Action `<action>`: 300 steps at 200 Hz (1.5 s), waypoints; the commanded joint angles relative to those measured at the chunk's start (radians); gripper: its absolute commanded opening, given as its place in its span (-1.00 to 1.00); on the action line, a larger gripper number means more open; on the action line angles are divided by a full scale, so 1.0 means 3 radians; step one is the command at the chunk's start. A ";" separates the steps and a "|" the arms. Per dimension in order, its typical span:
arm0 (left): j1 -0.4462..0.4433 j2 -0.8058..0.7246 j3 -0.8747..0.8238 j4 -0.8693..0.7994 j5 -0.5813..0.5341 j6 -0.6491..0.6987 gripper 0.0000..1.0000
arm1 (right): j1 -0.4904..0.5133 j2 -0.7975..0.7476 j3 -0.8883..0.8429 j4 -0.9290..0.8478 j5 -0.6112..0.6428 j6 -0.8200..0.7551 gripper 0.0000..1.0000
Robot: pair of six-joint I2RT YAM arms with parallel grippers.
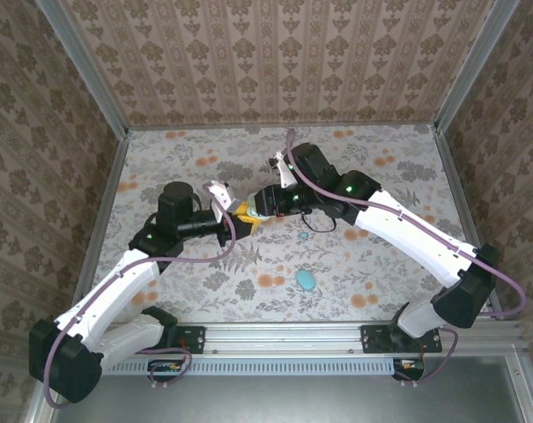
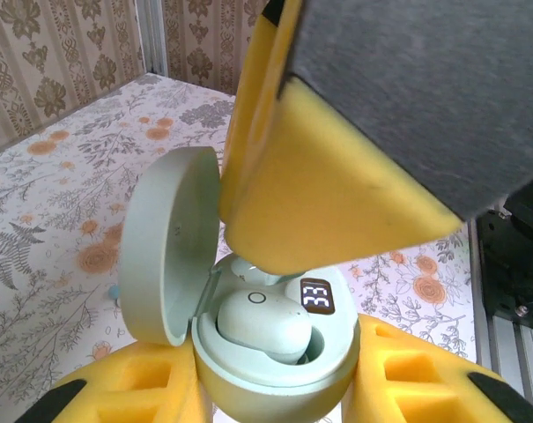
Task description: Insert the wireless bluetooth earbuds into the charging case
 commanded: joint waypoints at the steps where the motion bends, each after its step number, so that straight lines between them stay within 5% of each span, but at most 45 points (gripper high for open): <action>1: -0.0037 -0.0070 -0.0067 0.0138 0.0267 0.0040 -1.00 | -0.0110 -0.0026 -0.0061 0.0275 0.0061 0.0103 -0.22; 115: 0.0256 0.0134 -0.0131 0.0498 0.0757 -0.0447 -1.00 | -0.0139 -0.0215 -0.0254 0.0362 -0.0216 0.0185 -0.18; 300: 0.0482 0.0191 -0.0194 0.0736 0.0918 -0.0704 -1.00 | -0.0083 -0.0441 -0.0312 0.0514 -0.0204 -0.0100 0.00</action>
